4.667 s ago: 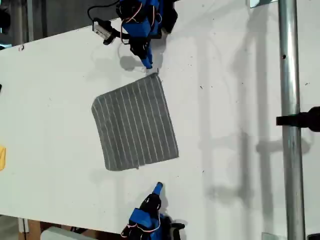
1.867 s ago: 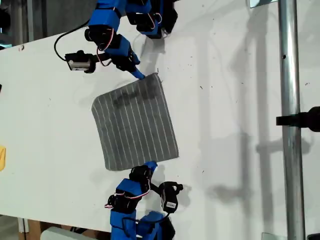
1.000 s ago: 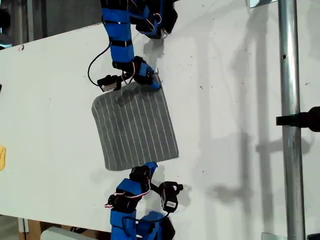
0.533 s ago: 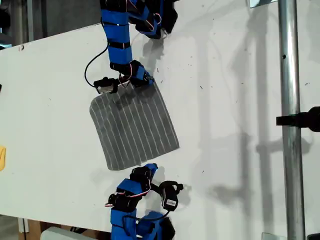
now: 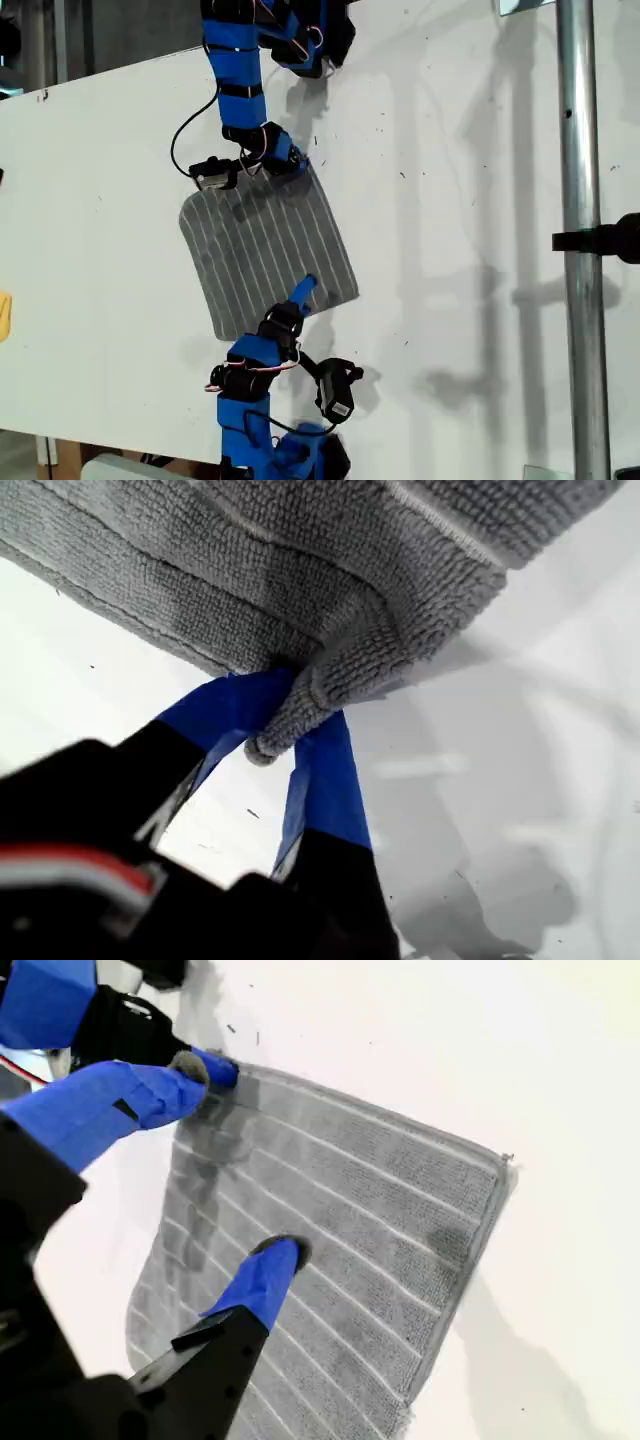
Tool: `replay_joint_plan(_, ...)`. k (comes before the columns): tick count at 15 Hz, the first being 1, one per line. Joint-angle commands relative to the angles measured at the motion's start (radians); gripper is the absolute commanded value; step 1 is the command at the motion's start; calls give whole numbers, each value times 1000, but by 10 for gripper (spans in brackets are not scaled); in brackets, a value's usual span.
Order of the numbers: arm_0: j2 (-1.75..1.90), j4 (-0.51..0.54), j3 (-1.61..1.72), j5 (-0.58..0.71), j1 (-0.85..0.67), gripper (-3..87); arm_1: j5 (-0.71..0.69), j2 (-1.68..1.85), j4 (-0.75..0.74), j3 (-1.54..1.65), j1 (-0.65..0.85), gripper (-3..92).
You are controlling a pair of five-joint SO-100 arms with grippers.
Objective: Grasp corners of a towel and fold twice.
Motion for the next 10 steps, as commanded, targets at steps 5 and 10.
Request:
replay_joint_plan(5,-311,-75,-91,-55,72,262,2,14,-11,-44,-15,-3)
replay_joint_plan(10,-514,-130,-101,-146,77,269,2,40,-8,-44,-8,-3)
